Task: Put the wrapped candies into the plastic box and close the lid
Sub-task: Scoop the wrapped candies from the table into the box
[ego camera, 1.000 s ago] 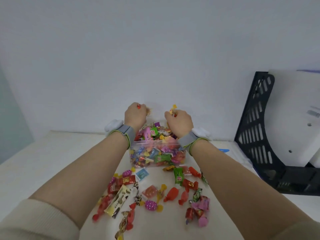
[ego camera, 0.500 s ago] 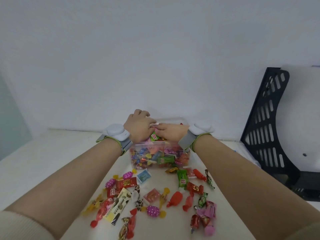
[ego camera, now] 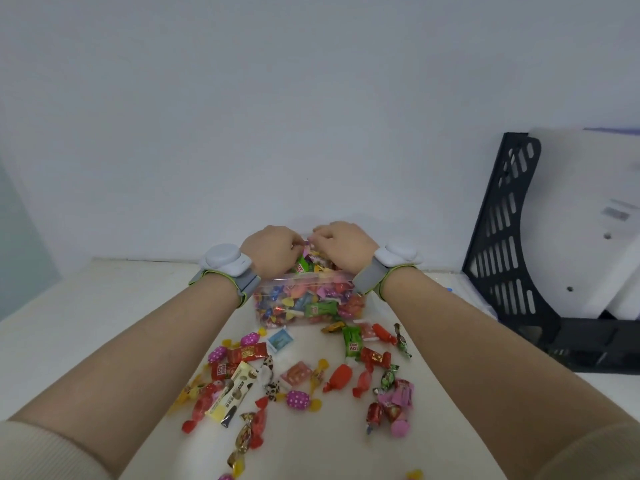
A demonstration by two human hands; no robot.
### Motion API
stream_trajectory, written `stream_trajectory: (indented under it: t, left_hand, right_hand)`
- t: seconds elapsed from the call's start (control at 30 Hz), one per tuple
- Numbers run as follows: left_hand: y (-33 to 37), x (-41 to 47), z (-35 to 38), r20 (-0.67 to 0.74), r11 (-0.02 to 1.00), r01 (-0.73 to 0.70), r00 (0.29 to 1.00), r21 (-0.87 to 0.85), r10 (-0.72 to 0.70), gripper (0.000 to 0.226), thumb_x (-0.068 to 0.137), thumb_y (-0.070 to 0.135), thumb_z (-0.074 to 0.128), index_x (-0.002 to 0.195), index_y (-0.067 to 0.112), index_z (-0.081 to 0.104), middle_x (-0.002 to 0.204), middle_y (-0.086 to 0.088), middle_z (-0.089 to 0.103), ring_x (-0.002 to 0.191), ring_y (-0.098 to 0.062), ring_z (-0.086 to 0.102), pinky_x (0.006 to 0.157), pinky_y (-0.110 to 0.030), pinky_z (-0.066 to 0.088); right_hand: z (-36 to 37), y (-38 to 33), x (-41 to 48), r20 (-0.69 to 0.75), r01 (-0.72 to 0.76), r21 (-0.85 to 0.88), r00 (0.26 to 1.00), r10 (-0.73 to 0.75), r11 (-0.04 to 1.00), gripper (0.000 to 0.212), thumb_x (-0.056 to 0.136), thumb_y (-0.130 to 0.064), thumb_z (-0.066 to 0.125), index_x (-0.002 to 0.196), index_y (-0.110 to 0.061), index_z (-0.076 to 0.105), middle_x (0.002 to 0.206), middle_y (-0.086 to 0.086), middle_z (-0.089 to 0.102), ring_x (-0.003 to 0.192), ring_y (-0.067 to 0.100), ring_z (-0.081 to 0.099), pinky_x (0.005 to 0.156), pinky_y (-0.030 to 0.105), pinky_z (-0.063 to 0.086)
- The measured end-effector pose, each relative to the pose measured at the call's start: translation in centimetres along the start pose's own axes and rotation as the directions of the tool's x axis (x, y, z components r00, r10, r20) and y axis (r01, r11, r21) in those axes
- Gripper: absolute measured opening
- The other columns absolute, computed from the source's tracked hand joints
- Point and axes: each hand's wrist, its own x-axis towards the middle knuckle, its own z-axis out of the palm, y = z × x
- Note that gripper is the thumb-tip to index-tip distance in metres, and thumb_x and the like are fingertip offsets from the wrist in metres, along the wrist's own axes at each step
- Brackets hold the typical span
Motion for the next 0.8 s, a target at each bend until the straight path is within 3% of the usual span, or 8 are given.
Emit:
stream_trajectory:
  t: [0.1,0.17,0.3,0.4,0.5,0.57,0.67,0.8]
  left_hand:
    - [0.9,-0.9,-0.1,-0.154,0.998,-0.047,0.987,-0.042,0.040,0.037,0.099,0.028,0.042,0.126,0.024,0.067,0.130,0.000,0.064,0.118,-0.023,0.058,0.094,-0.035,0.047]
    - [2.1,-2.3,0.0,-0.233,0.990,-0.127,0.966,-0.056,0.111,0.036,0.098,0.027,0.042,0.124,0.024,0.067,0.131,0.003,0.061,0.120,-0.020,0.055,0.096,-0.035,0.044]
    - [3.5,-6.1,1.6,-0.350,0.946,-0.322,0.890,-0.025,0.293,0.028,0.094,0.023,0.049,0.112,0.022,0.071,0.120,0.006,0.064,0.115,-0.018,0.055,0.095,-0.036,0.045]
    - [3.4,-9.1,3.2,-0.350,0.923,-0.384,0.863,0.015,0.364,0.025,0.091,0.024,0.051,0.105,0.022,0.073,0.117,0.007,0.064,0.112,-0.015,0.054,0.092,-0.034,0.046]
    - [2.8,-12.0,4.6,-0.411,0.915,-0.398,0.825,0.062,0.387,0.025,0.088,0.024,0.049,0.092,0.019,0.074,0.103,0.006,0.067,0.104,-0.018,0.055,0.086,-0.034,0.046]
    - [2.5,-13.7,5.7,-0.448,0.949,-0.298,0.838,0.106,0.313,0.027,0.085,0.027,0.046,0.086,0.019,0.072,0.095,0.003,0.066,0.094,-0.022,0.057,0.079,-0.035,0.045]
    - [2.3,-16.0,7.5,-0.300,0.985,0.097,0.953,0.143,-0.050,0.039,0.085,0.041,0.036,0.100,0.023,0.068,0.107,0.002,0.063,0.104,-0.024,0.054,0.088,-0.039,0.041]
    - [2.5,-17.7,9.0,-0.151,0.903,0.417,0.904,0.100,-0.401,0.051,0.089,0.056,0.034,0.127,0.032,0.057,0.136,-0.002,0.050,0.127,-0.025,0.042,0.106,-0.048,0.030]
  right_hand:
    - [-0.7,-0.1,-1.9,-0.248,0.076,0.106,0.968,-0.048,0.991,0.040,0.095,-0.035,0.044,0.071,-0.012,0.066,0.067,-0.001,0.066,0.068,0.019,0.059,0.074,0.041,0.051]
    - [-1.1,0.0,-4.1,-0.368,0.093,0.085,0.928,-0.056,0.992,0.045,0.094,-0.040,0.041,0.069,-0.012,0.065,0.065,0.002,0.063,0.066,0.019,0.057,0.068,0.038,0.049]
    - [-0.6,1.5,-9.0,-0.353,0.077,0.044,0.934,-0.057,0.996,0.052,0.094,-0.049,0.037,0.059,-0.012,0.045,0.053,0.004,0.050,0.052,0.015,0.047,0.053,0.034,0.037]
    - [0.5,3.3,-12.8,-0.260,0.003,-0.054,0.965,-0.017,0.999,0.051,0.093,-0.053,0.036,0.065,-0.015,0.057,0.063,-0.001,0.058,0.065,0.015,0.055,0.062,0.037,0.048]
    - [2.4,5.1,-15.5,-0.077,-0.089,-0.043,0.993,0.085,0.995,0.034,0.091,-0.052,0.045,0.094,-0.024,0.064,0.102,-0.005,0.059,0.102,0.015,0.051,0.089,0.035,0.045]
    - [3.9,5.7,-16.7,0.030,-0.189,0.006,0.982,0.188,0.982,0.043,0.089,-0.057,0.049,0.121,-0.029,0.054,0.125,-0.002,0.045,0.124,0.016,0.035,0.103,0.032,0.034]
    - [5.1,5.3,-17.3,0.107,-0.275,0.046,0.957,0.269,0.960,0.070,0.085,-0.067,0.050,0.144,-0.033,0.032,0.142,0.002,0.029,0.137,0.022,0.021,0.112,0.037,0.024]
    - [6.3,4.2,-17.1,0.126,-0.242,-0.008,0.962,0.241,0.970,0.082,0.079,-0.075,0.052,0.147,-0.037,0.026,0.145,0.003,0.029,0.137,0.025,0.025,0.113,0.039,0.024]
